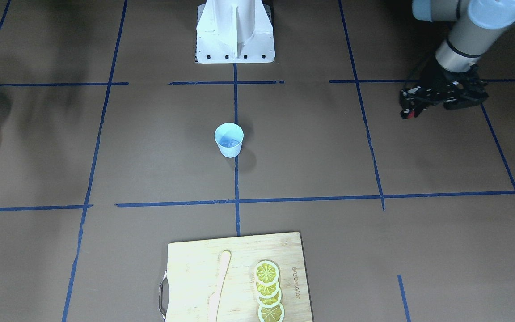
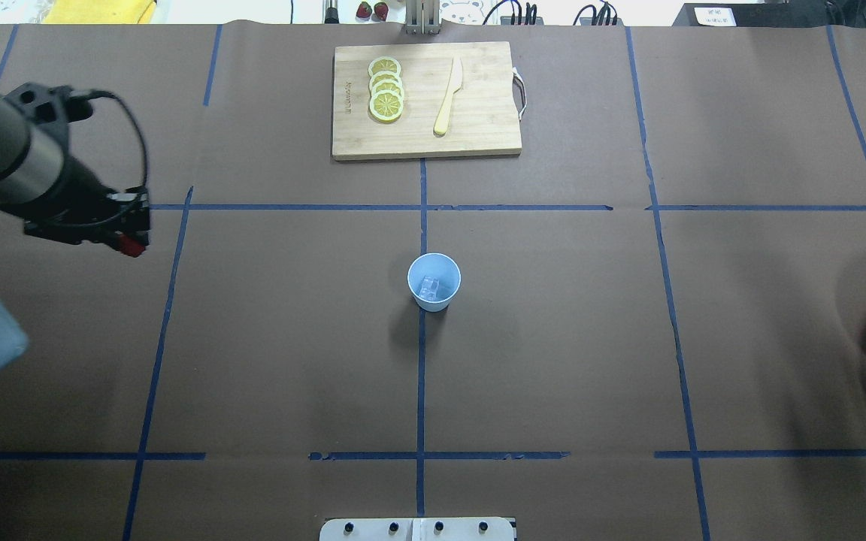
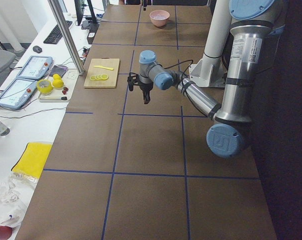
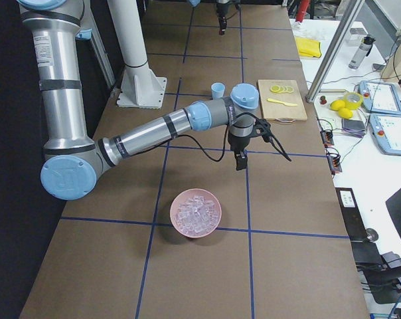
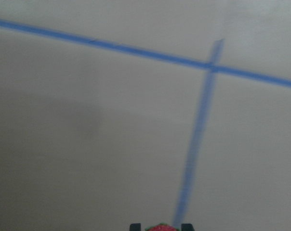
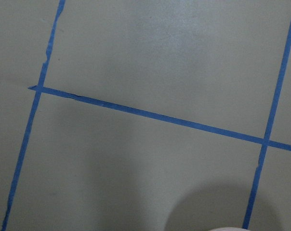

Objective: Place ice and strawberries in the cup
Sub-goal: 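Carry the strawberry with the left gripper over the blue cup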

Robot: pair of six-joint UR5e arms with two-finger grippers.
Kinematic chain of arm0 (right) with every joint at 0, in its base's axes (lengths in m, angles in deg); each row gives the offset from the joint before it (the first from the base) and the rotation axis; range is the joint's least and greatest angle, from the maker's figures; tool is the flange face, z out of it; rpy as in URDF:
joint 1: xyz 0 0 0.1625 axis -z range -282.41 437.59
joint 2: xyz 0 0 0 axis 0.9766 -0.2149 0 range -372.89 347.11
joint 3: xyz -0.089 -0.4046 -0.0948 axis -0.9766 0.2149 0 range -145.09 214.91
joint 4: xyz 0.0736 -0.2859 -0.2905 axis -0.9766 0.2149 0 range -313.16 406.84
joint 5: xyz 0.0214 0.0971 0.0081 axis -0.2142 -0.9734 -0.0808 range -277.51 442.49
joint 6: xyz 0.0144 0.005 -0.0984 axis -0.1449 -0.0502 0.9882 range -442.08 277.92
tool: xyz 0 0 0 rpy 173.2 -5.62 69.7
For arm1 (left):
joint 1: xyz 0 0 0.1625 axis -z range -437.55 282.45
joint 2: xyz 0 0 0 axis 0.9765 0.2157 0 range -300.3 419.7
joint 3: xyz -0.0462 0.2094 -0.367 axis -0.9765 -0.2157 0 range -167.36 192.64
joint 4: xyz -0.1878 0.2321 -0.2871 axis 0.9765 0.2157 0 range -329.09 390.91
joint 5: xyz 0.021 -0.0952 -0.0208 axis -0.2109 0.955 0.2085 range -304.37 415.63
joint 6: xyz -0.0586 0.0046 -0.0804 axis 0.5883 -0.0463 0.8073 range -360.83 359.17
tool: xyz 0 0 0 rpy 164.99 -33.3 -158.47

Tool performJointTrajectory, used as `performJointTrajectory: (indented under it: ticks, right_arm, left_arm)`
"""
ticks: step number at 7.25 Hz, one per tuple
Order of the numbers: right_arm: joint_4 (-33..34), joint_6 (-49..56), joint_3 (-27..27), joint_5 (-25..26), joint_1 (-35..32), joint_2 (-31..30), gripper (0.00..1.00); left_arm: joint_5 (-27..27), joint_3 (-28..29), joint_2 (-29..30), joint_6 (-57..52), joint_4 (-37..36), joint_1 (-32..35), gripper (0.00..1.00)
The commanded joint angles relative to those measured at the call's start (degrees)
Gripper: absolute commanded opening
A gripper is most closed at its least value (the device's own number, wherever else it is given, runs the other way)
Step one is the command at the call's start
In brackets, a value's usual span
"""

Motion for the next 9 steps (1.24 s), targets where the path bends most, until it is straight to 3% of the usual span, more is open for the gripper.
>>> performJointTrajectory:
  ticks: [1, 2, 3, 5, 7, 9]
  right_arm:
    - [0.00, 10.16, 4.77, -2.76, -6.35, -1.24, 0.99]
    - [-0.09, 11.59, 5.22, -2.85, -7.68, -1.95, 1.00]
    - [-3.92, 12.48, 5.75, -2.85, -8.48, -4.30, 0.99]
    - [-14.29, 12.22, 11.88, -4.50, -10.67, -6.61, 0.99]
    - [-14.68, 11.96, 12.52, -5.92, -11.91, -6.70, 0.99]
    - [-14.68, 11.96, 12.61, -5.84, -11.91, -6.35, 0.99]
  left_arm:
    - [-2.09, 3.51, 10.28, 7.98, -4.53, -5.60, 0.01]
    - [-3.06, 7.45, 15.02, 11.41, -4.36, -7.45, 0.01]
    - [-3.42, 11.67, 19.50, 13.35, -4.10, -8.52, 0.01]
    - [-3.43, 19.23, 27.34, 15.30, -3.05, -9.66, 0.01]
    - [-5.34, 25.84, 29.83, 18.46, 3.43, -12.38, 0.01]
    - [-6.32, 27.09, 30.10, 19.87, 5.22, -14.93, 0.01]
